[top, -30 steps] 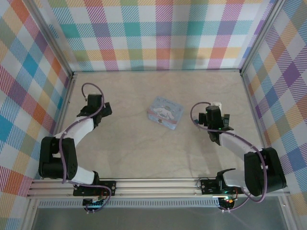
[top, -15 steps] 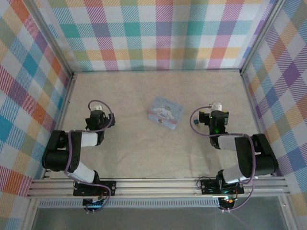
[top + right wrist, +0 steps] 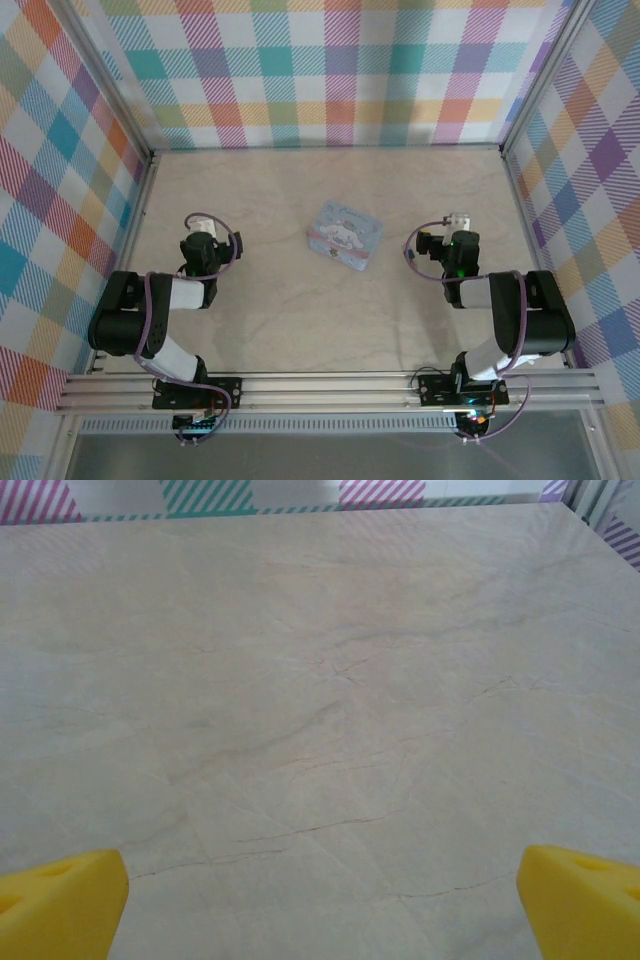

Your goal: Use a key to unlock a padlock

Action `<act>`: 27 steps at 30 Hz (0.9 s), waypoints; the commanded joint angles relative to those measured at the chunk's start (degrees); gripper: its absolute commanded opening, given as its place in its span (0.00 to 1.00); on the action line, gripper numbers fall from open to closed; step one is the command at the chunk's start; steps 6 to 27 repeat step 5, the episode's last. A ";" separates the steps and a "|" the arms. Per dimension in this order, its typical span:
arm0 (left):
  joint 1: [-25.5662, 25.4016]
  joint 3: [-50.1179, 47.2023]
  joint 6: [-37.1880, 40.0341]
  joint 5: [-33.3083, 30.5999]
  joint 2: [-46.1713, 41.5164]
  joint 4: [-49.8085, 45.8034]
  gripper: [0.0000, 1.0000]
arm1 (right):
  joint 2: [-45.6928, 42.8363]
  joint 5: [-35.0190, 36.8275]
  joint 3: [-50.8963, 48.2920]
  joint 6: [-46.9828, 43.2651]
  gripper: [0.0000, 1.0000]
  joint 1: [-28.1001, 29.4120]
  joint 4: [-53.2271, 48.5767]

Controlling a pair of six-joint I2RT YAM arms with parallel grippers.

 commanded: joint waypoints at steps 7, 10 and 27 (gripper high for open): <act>-0.51 -0.22 1.04 0.46 0.01 2.10 1.00 | -0.17 -2.39 0.90 1.16 1.00 -0.67 1.48; -0.51 -0.22 1.04 0.46 0.01 2.10 1.00 | -0.17 -2.39 0.90 1.16 1.00 -0.67 1.48; -0.51 -0.22 1.04 0.46 0.01 2.10 1.00 | -0.17 -2.39 0.90 1.16 1.00 -0.67 1.48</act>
